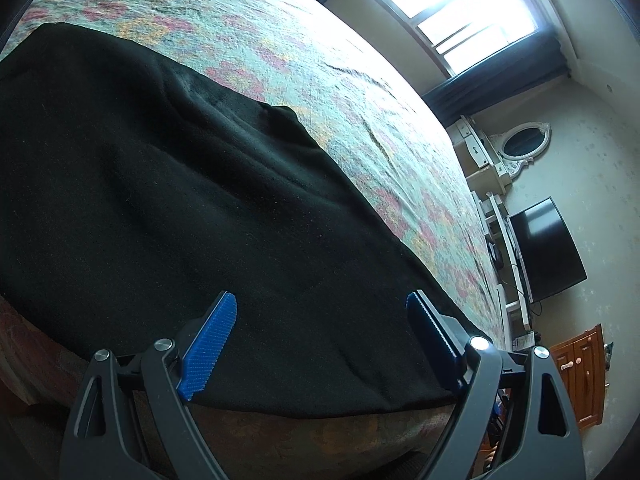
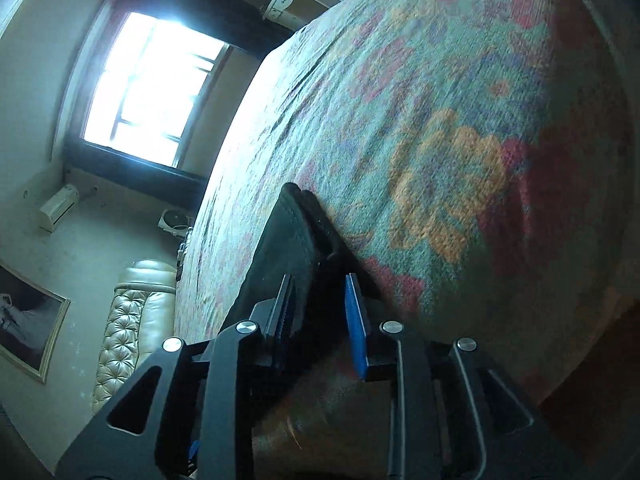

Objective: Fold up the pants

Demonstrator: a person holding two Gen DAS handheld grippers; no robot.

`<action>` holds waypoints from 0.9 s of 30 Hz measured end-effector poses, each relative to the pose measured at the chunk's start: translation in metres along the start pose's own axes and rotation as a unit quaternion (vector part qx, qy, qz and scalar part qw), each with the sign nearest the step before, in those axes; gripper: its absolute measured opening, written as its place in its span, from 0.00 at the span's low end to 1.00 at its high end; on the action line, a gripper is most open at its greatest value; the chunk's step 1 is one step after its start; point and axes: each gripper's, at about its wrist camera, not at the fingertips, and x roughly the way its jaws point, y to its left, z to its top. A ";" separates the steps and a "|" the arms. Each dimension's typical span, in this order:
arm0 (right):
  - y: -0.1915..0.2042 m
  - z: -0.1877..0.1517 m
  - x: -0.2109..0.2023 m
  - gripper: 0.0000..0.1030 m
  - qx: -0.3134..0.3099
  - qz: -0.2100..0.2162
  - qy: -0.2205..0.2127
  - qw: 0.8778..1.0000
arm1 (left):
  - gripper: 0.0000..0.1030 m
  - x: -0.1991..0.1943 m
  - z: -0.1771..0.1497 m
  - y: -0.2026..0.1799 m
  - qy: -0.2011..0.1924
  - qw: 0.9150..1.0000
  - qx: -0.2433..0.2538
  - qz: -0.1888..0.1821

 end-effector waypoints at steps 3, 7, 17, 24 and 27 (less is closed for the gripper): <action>-0.006 0.017 -0.001 0.25 -0.018 -0.017 0.007 1.000 | 0.83 0.003 -0.002 -0.004 0.003 1.000 0.003 -0.002; -0.020 0.021 0.027 0.40 0.003 0.008 0.079 0.997 | 0.83 0.009 -0.004 -0.009 0.012 1.000 0.005 -0.001; 0.001 0.052 0.065 0.74 -0.049 0.038 0.161 0.985 | 0.83 0.013 -0.009 -0.016 0.019 1.000 0.014 0.009; 0.035 0.049 0.086 0.69 -0.119 0.025 0.258 0.958 | 0.83 0.019 -0.014 -0.028 0.019 1.000 0.016 -0.002; 0.035 0.039 0.094 0.24 -0.120 0.023 0.280 0.952 | 0.83 0.019 -0.016 -0.036 0.015 0.999 0.027 -0.006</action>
